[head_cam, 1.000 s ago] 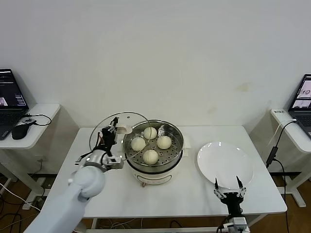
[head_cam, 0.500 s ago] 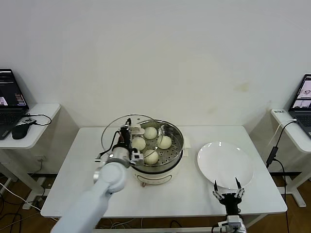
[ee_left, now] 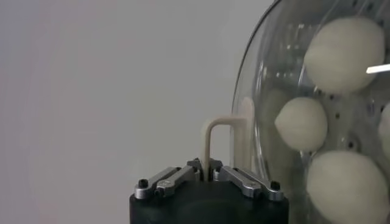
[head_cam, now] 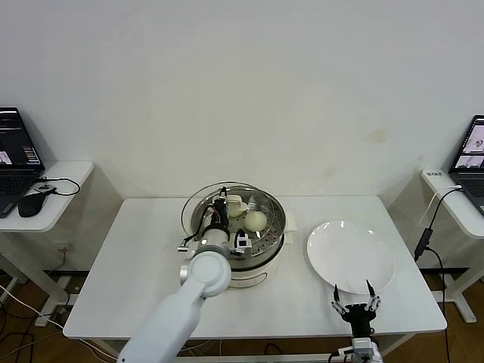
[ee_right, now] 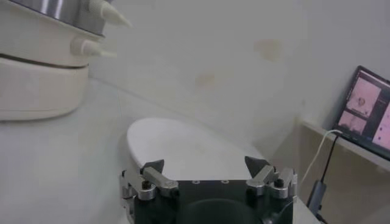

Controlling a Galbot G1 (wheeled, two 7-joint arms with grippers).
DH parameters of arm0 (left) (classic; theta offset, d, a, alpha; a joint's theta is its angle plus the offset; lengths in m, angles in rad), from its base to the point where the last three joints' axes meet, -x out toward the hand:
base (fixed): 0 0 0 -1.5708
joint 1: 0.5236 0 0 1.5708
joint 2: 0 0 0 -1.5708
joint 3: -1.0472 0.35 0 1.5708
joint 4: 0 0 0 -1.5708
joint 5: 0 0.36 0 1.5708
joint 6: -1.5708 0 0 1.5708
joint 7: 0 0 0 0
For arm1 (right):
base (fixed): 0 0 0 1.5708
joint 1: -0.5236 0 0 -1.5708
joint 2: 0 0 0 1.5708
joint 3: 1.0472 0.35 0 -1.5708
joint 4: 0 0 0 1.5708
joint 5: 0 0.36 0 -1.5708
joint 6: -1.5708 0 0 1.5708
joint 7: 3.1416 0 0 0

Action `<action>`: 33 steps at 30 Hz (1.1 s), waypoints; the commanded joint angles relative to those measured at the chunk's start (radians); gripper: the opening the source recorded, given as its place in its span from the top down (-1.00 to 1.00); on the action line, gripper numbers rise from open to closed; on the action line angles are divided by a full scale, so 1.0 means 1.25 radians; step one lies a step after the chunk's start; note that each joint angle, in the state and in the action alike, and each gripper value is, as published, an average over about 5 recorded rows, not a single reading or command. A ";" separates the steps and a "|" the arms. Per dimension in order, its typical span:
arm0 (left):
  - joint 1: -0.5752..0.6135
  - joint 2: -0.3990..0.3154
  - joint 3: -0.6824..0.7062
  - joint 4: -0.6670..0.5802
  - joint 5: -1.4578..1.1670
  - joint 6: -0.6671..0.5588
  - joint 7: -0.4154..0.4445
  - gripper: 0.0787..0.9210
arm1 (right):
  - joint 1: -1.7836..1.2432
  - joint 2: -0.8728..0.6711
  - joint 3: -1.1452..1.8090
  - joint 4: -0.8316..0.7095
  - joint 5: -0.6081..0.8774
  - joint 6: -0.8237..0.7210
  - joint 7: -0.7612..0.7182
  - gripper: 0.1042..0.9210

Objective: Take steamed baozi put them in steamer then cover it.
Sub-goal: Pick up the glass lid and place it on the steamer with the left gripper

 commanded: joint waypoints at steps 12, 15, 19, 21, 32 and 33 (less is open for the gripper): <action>0.017 -0.086 -0.002 0.046 0.079 -0.016 0.000 0.86 | -0.004 0.001 -0.007 -0.004 -0.009 0.012 0.002 -0.76; 0.021 -0.089 -0.005 0.048 0.086 -0.019 -0.002 0.86 | -0.005 0.001 -0.008 -0.004 -0.010 0.013 0.001 -0.76; 0.022 -0.090 -0.010 0.052 0.090 -0.024 -0.007 0.86 | -0.006 0.000 -0.008 -0.005 -0.010 0.016 0.000 -0.76; 0.023 -0.091 -0.012 0.055 0.090 -0.026 -0.010 0.86 | -0.006 0.000 -0.008 -0.006 -0.010 0.017 -0.001 -0.76; 0.052 -0.084 -0.025 -0.004 0.076 -0.032 -0.023 0.68 | -0.008 0.000 -0.011 -0.006 -0.011 0.017 -0.006 -0.76; 0.059 -0.079 -0.025 -0.019 0.073 -0.032 -0.023 0.62 | -0.008 0.000 -0.011 -0.006 -0.011 0.017 -0.006 -0.76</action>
